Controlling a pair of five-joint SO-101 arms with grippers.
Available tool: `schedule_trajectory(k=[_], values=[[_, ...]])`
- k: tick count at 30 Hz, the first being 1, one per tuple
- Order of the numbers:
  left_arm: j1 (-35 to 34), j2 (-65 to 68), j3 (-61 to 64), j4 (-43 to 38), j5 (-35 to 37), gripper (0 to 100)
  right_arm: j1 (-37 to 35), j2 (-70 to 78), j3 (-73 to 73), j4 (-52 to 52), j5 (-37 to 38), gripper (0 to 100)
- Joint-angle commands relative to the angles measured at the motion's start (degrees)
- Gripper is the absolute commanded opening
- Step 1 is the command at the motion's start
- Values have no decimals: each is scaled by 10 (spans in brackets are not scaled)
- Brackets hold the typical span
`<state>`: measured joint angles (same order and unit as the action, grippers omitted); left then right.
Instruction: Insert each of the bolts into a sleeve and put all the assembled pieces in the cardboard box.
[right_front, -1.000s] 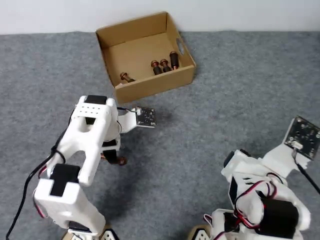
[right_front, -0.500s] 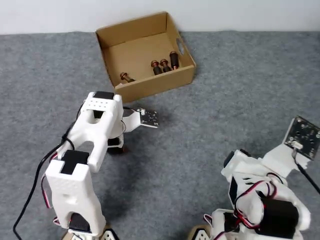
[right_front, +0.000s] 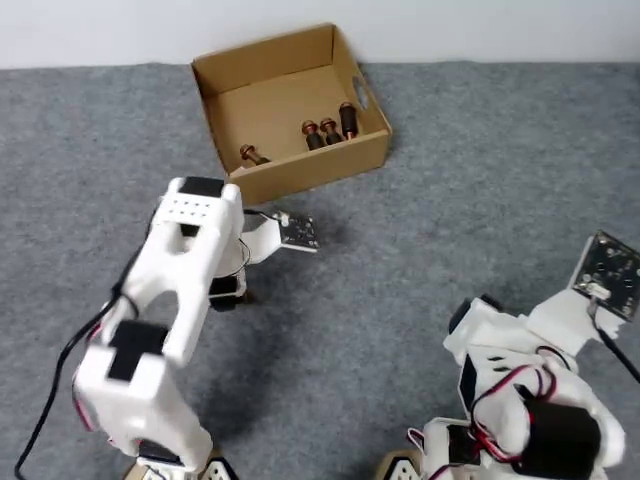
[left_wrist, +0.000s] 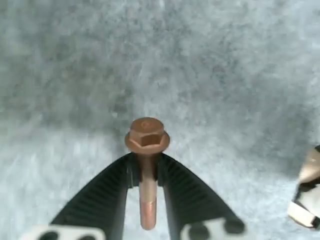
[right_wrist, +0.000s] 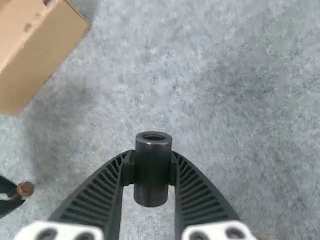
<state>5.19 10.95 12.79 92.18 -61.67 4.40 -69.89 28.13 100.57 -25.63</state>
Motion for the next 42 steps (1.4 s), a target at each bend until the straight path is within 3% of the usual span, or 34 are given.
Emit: schedule_trajectory(k=[1, 8, 12, 15, 18, 23, 28, 34, 42], values=[[-1, -163, 44, 18, 39, 6, 0, -2, -39, 20, 7, 8], [-3, -425, 146, 18, 274, 6, 0, -20, -41, 20, 44, 8], [0, -545, 171, -4, 291, 6, 0, -55, -40, 19, 82, 8], [-6, -622, 188, -60, 353, 5, 0, -63, -36, 14, 101, 8], [-5, -687, 207, -101, 475, 5, -13, -64, -8, 11, 105, 8], [-2, -765, 218, -142, 706, 5, -93, -86, 23, -45, 82, 8], [0, -822, 218, -203, 775, 5, -201, -95, 45, -119, 60, 8], [4, -898, 229, -258, 819, 5, -280, -112, 113, -196, 65, 8], [149, -1022, 286, -280, 928, 6, -393, -124, 192, -317, 149, 8]])
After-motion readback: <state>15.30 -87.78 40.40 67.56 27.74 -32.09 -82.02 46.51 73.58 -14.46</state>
